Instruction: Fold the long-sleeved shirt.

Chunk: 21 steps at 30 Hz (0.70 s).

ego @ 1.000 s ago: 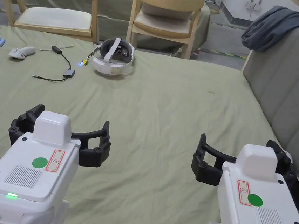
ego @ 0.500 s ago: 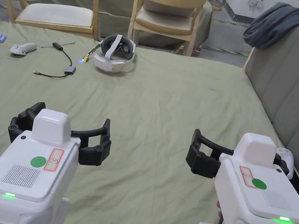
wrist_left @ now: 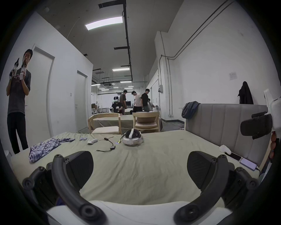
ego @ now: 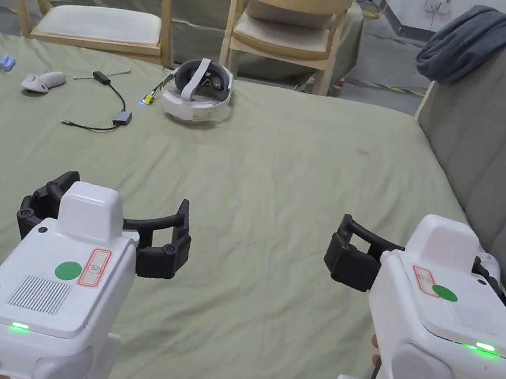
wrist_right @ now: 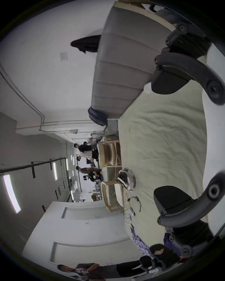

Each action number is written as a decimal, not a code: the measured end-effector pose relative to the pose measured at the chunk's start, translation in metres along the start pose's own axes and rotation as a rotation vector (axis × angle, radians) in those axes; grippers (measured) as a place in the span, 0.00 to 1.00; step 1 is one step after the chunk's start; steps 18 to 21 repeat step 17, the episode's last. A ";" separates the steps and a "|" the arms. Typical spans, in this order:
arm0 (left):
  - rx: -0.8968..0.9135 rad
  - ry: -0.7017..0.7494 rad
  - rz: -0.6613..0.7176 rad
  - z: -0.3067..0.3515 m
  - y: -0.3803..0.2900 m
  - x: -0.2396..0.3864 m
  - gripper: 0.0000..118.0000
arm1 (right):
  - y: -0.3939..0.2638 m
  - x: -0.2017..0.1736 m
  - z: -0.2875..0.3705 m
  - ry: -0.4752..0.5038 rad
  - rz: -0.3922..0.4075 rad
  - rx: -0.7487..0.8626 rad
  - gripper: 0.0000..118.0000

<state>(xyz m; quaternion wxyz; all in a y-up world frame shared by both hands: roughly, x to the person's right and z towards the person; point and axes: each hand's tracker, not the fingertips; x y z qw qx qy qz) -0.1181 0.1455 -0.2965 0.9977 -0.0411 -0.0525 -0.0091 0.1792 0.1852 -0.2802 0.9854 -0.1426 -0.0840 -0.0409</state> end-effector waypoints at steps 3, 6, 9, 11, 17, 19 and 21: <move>-0.002 -0.004 0.003 -0.001 0.000 0.000 0.94 | 0.000 0.007 0.003 0.044 -0.043 -0.029 1.00; -0.003 -0.008 0.002 -0.001 0.000 0.001 0.94 | 0.000 0.012 0.005 0.032 -0.060 0.005 1.00; -0.002 -0.010 0.000 -0.001 -0.001 0.002 0.94 | -0.005 0.019 0.009 0.022 0.002 0.109 1.00; 0.000 -0.010 0.002 0.000 0.000 0.002 0.94 | -0.010 0.016 0.008 -0.041 0.069 0.139 1.00; 0.008 -0.016 0.013 0.000 -0.001 0.004 0.94 | -0.028 0.015 0.004 -0.017 0.131 0.241 1.00; 0.008 -0.016 0.013 0.000 -0.001 0.004 0.94 | -0.028 0.015 0.004 -0.017 0.131 0.241 1.00; 0.008 -0.016 0.013 0.000 -0.001 0.004 0.94 | -0.028 0.015 0.004 -0.017 0.131 0.241 1.00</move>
